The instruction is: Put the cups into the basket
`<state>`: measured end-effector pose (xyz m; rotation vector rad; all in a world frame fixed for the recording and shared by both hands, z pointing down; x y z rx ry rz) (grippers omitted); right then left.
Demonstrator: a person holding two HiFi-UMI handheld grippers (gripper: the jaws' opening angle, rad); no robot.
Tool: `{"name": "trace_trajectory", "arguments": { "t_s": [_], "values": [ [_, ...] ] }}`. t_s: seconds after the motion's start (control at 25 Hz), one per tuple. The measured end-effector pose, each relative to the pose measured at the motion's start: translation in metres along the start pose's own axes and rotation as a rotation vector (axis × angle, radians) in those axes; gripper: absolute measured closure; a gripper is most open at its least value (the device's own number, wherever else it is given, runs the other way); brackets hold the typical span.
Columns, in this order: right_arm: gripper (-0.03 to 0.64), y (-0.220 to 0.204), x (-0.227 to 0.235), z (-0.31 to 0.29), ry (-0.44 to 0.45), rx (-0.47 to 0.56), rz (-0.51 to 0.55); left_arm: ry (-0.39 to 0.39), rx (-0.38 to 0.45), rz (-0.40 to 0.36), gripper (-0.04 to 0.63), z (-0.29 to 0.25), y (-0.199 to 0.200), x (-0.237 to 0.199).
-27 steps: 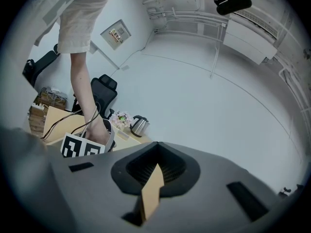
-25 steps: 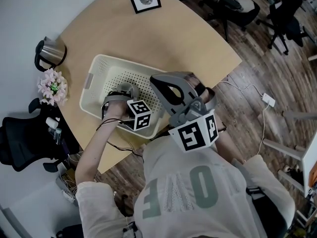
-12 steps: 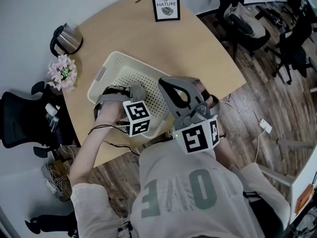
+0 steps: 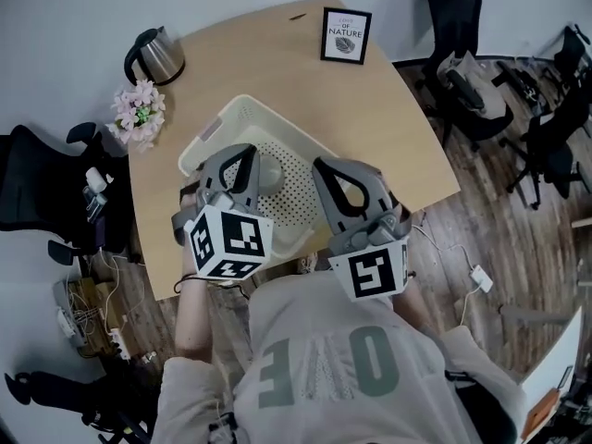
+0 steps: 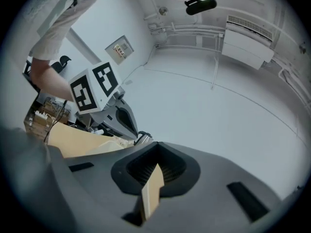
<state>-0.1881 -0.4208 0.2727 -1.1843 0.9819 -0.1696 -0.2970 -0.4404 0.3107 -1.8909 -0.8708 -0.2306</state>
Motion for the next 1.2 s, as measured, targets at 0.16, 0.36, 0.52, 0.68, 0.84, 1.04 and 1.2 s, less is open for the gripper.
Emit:
{"name": "trace_trajectory", "arguments": {
  "t_s": [0.16,0.36,0.52,0.68,0.84,1.04,1.2],
  "values": [
    [0.618,0.003,0.0,0.003,-0.019,0.029,-0.203,0.309,0.239,0.294,0.586,0.043,0.004,-0.01],
    [0.618,-0.001,-0.016,0.004,-0.015,0.059,-0.477,0.353,0.511,0.706,0.586,0.064,-0.012,0.008],
    [0.618,-0.006,-0.038,-0.002,0.035,0.044,-0.494,0.375,0.459,0.654,0.586,0.057,-0.018,0.021],
    [0.618,-0.014,-0.046,-0.008,0.034,-0.006,-0.492,0.398,0.484,0.636,0.586,0.062,-0.009,0.024],
    [0.618,-0.028,-0.048,-0.008,0.034,-0.045,-0.539,0.37,0.463,0.626,0.586,0.059,-0.01,0.031],
    [0.618,-0.041,-0.044,-0.007,0.002,-0.087,-0.549,0.349,0.45,0.6,0.586,0.054,-0.01,0.034],
    [0.618,-0.043,-0.043,-0.006,0.002,-0.093,-0.55,0.337,0.439,0.576,0.586,0.049,-0.011,0.032]
  ]
}}
Point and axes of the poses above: the fingertips, and each gripper's own axes: z backward along the fingers, x to its right, y out of its top, the point moved 2 cm from there along z, backward along the fingers, and after that the axes turned 8 degrees about -y, right-handed, at the moved point
